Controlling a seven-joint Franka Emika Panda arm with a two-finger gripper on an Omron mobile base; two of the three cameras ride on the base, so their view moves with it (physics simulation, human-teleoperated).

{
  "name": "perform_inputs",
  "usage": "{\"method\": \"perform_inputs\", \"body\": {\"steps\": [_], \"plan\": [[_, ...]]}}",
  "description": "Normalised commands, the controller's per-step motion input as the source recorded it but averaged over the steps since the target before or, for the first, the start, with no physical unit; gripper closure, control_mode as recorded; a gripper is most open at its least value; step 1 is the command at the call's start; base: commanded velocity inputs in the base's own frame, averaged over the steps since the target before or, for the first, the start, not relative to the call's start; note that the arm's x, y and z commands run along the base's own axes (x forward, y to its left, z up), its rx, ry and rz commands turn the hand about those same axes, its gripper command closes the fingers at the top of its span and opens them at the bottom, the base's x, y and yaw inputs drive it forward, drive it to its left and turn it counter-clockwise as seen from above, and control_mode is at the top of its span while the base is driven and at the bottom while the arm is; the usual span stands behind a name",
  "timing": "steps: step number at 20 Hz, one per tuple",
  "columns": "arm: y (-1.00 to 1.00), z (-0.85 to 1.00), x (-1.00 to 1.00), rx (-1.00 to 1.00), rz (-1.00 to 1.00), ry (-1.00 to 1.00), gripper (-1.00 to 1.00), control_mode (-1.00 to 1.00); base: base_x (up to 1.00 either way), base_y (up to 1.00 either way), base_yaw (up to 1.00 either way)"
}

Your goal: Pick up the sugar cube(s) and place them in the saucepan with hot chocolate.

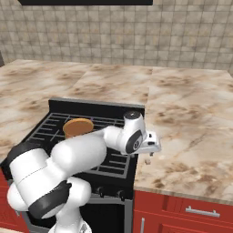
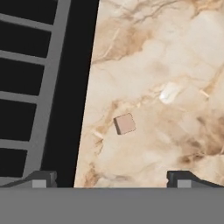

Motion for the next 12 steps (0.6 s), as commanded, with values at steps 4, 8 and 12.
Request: {"method": "perform_inputs", "body": {"steps": [4,8,12], "plan": [[-0.11,-0.33,0.08,0.08,0.00,0.05,-1.00,-1.00,0.00,0.00,0.00],[-0.06,-0.27,0.01,0.04,0.00,0.01,-1.00,-1.00,0.00,0.00,0.00],[-0.20,-0.18,0.06,0.04,0.00,0.02,-1.00,-1.00,0.00,0.00,0.00]]}}
